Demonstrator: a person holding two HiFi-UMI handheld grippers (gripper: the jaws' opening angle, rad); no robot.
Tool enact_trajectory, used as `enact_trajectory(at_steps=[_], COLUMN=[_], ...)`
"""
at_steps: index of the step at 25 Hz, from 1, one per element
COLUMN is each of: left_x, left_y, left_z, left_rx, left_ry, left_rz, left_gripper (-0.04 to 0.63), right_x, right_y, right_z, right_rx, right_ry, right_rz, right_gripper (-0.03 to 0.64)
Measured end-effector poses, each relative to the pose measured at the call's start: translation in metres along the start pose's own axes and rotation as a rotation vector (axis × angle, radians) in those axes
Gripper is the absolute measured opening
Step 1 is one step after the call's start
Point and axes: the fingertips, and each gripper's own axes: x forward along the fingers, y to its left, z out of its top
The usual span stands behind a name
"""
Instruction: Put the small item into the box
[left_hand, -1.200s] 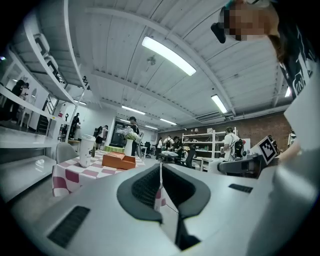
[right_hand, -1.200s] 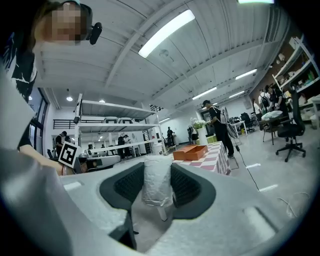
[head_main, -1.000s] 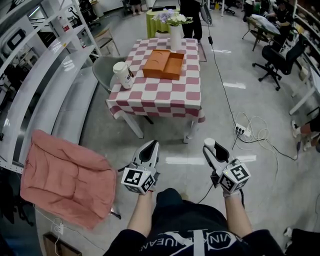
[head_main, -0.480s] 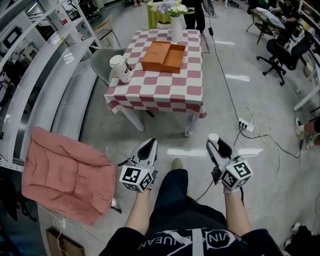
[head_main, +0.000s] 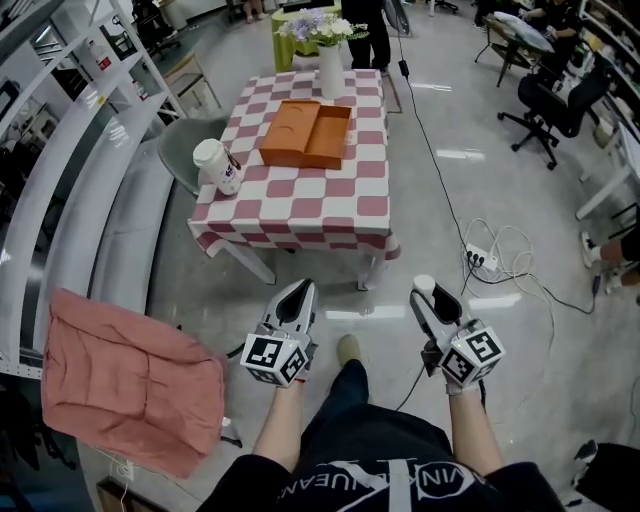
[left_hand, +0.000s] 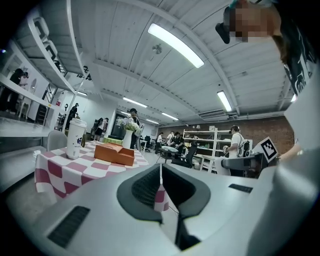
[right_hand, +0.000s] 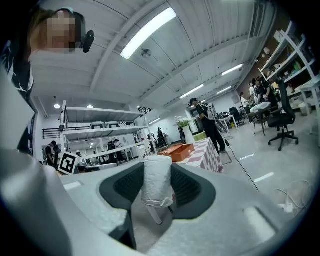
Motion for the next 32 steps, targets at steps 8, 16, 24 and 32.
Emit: enact_trajectory(at_steps=[8, 16, 24, 32], left_x=[0.048, 0.102, 0.151, 0.173], left_y=[0.034, 0.075, 0.106, 0.133], left_z=[0.014, 0.021, 0.026, 0.025], left_rx=[-0.005, -0.053, -0.054, -0.057], left_ry=[0.002, 0.003, 0.013, 0.023], left_rz=[-0.007, -0.009, -0.041, -0.034], left_gripper=[0.02, 0.02, 0.02, 0.02], right_x=[0.051, 0.1, 0.147, 0.182], right_y=[-0.028, -0.055, -0.078, -0.084], right_z=[0.021, 0.023, 0.034, 0.028], right_rx=[0.005, 0.03, 0.029, 0.043], right_ry=[-0.009, 0.031, 0.042, 0.071], right_rz=[0.006, -0.008, -0.022, -0.008], right_gripper=[0.167, 0.167, 0.167, 0.167])
